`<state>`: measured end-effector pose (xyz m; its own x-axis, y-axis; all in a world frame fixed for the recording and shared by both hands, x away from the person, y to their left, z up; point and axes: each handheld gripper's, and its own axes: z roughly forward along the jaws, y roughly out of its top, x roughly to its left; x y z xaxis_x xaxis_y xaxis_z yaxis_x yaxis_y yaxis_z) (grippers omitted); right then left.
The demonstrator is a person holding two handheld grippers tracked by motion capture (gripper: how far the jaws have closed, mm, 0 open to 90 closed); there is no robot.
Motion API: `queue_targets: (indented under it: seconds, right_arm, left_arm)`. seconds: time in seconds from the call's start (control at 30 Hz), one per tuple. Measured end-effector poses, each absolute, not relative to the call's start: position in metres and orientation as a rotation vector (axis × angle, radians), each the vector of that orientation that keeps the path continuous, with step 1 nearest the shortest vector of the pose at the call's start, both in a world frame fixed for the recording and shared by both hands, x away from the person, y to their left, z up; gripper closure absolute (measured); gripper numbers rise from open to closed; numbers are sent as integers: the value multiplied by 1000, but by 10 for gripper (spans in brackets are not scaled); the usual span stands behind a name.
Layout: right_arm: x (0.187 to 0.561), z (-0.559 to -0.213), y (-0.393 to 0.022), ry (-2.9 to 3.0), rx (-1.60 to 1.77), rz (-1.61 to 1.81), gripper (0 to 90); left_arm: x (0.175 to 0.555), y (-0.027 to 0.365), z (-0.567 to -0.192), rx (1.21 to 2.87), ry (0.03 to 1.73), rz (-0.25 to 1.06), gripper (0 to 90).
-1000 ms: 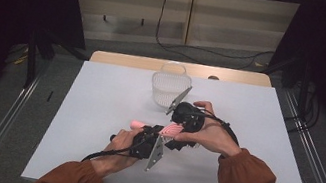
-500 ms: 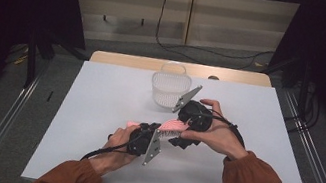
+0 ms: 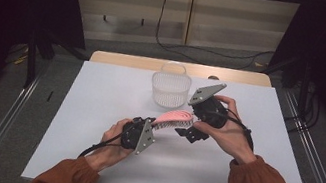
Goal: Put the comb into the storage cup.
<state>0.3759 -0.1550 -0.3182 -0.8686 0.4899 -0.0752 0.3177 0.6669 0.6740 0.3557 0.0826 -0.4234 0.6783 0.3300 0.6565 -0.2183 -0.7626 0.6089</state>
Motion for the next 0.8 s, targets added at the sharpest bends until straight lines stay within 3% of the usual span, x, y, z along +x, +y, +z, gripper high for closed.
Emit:
queue_targets:
  seconds: [0.1,0.8]
  right_arm:
    - [373,-320,-161,2609,674,1029,76]
    - [363,-352,-185,2458,878,1287,39]
  left_arm:
    - [357,85,-421,2195,107,1031,807]
    - [364,104,-412,2098,230,909,806]
